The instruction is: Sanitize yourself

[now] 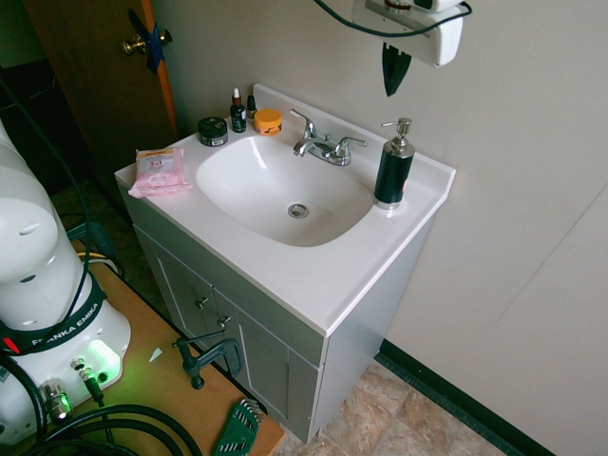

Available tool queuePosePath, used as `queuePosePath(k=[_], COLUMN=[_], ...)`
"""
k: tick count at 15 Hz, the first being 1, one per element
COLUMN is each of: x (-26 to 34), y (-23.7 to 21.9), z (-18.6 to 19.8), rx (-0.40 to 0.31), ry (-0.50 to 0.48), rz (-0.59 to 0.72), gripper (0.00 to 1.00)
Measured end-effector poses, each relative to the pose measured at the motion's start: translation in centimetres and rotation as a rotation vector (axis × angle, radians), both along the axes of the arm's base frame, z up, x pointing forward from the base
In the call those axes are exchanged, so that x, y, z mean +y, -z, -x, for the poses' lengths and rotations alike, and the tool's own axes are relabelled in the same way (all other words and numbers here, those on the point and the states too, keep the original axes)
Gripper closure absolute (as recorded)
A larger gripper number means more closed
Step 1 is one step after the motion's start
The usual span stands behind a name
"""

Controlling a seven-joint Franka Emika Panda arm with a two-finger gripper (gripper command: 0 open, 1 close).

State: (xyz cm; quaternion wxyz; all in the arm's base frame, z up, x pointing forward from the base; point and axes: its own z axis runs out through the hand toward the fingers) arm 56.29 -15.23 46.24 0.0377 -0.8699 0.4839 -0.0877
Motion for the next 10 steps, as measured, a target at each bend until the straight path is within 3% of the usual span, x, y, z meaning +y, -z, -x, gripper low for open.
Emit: queuePosePath(k=[4, 10], x=[4.7, 8.4], y=[4.1, 7.0], z=[3.3, 7.5], rx=[0.073, 0.099], ry=[-0.099, -0.15], rz=[0.026, 0.036], gripper=[0.0, 0.0])
